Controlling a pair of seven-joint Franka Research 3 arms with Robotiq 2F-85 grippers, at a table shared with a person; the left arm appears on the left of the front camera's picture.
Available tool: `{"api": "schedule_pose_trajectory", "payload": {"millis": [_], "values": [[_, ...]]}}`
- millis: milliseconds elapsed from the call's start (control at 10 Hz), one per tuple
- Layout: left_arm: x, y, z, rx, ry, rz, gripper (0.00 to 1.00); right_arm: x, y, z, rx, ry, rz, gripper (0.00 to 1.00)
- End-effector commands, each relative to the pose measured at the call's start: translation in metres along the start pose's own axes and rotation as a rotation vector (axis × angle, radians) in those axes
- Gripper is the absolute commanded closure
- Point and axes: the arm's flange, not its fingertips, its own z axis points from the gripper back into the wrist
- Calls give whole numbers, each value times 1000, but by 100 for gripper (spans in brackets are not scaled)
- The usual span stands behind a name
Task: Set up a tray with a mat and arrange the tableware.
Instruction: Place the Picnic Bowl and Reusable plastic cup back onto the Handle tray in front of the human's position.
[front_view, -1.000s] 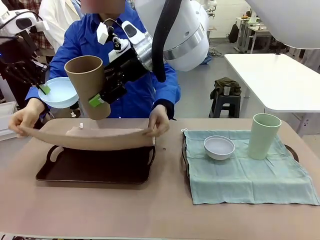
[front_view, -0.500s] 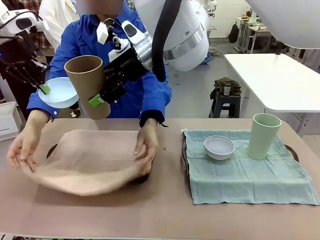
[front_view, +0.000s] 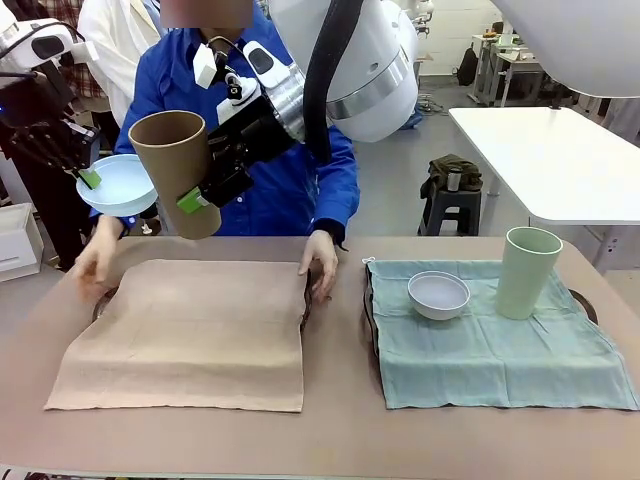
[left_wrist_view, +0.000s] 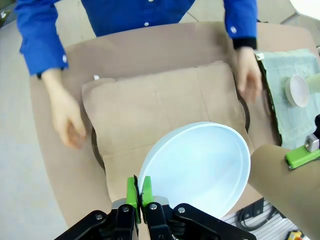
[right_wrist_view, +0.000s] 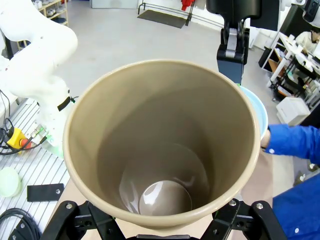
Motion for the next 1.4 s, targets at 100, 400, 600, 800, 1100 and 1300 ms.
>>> {"api": "schedule_pose_trajectory", "payload": {"millis": [100, 400, 600, 800, 1100, 1300], "values": [[0, -1, 2, -1, -10, -2, 99, 1, -1, -1, -3, -11, 15, 77], [0, -1, 2, -1, -10, -2, 99, 1, -1, -1, -3, -11, 15, 77], [0, -1, 2, -1, -10, -2, 99, 1, -1, -1, -3, -11, 15, 77], [0, -1, 2, -1, -10, -2, 99, 1, -1, -1, -3, -11, 15, 77], [0, -1, 2, -1, -10, -2, 99, 1, -1, -1, -3, -11, 15, 77], [0, -1, 2, -1, -10, -2, 99, 1, -1, -1, -3, -11, 15, 77]]}}
